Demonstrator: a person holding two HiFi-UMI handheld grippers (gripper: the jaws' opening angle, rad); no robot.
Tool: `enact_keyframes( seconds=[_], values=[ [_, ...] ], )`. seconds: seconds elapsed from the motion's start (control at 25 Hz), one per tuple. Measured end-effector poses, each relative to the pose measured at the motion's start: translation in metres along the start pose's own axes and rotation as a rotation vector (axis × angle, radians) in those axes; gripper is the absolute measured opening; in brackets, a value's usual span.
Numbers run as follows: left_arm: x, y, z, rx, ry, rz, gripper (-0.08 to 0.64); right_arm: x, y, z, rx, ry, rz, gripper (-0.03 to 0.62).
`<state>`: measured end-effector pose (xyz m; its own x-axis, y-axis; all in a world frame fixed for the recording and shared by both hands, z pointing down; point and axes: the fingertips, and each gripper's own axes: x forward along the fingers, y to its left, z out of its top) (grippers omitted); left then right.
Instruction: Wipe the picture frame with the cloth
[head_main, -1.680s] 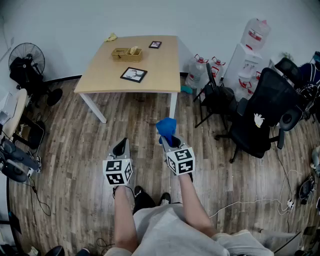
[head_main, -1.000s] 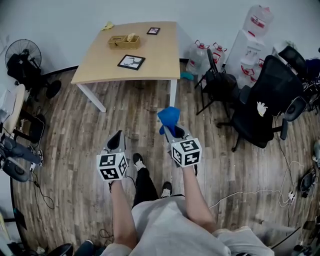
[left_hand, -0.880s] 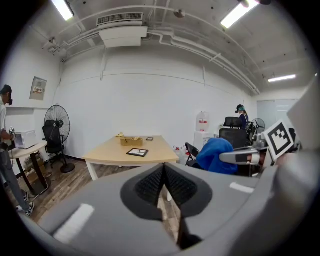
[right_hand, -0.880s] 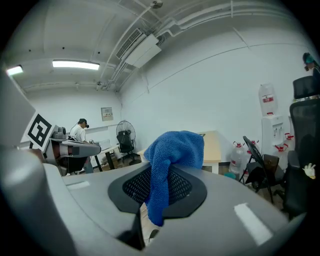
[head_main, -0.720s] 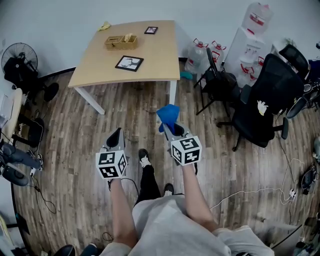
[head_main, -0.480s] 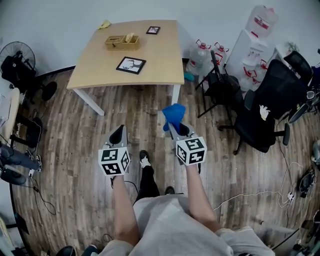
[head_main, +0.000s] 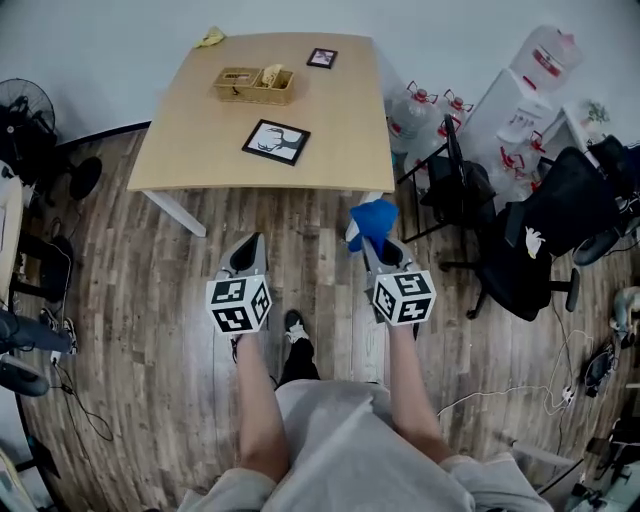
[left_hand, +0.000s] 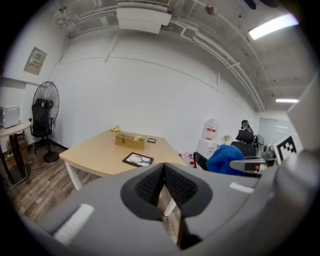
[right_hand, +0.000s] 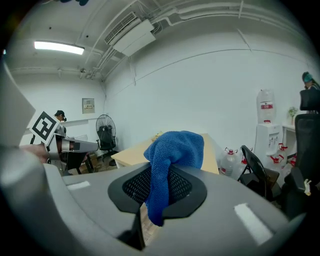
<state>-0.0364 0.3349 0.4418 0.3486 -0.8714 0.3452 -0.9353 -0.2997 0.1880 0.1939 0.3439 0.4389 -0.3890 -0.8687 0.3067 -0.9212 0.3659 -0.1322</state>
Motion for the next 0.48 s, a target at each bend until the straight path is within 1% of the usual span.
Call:
enact_keyframes(
  seconds=[0.08, 0.24, 0.36, 0.48],
  values=[
    [0.022, 0.024, 0.009, -0.029, -0.002, 0.003, 0.052, 0.023, -0.003, 0.011, -0.004, -0.005, -0.009, 0.048],
    [0.055, 0.059, 0.033, -0.039, -0.015, -0.019, 0.052, 0.061, -0.017, 0.035, 0.028, -0.028, -0.055, 0.048],
    [0.068, 0.088, 0.051, -0.054, -0.031, -0.024, 0.052, 0.089, -0.017, 0.047, 0.023, -0.023, -0.079, 0.048],
    [0.076, 0.108, 0.057, -0.074, -0.026, -0.035, 0.052, 0.113, -0.012, 0.052, 0.040, -0.032, -0.082, 0.048]
  ],
)
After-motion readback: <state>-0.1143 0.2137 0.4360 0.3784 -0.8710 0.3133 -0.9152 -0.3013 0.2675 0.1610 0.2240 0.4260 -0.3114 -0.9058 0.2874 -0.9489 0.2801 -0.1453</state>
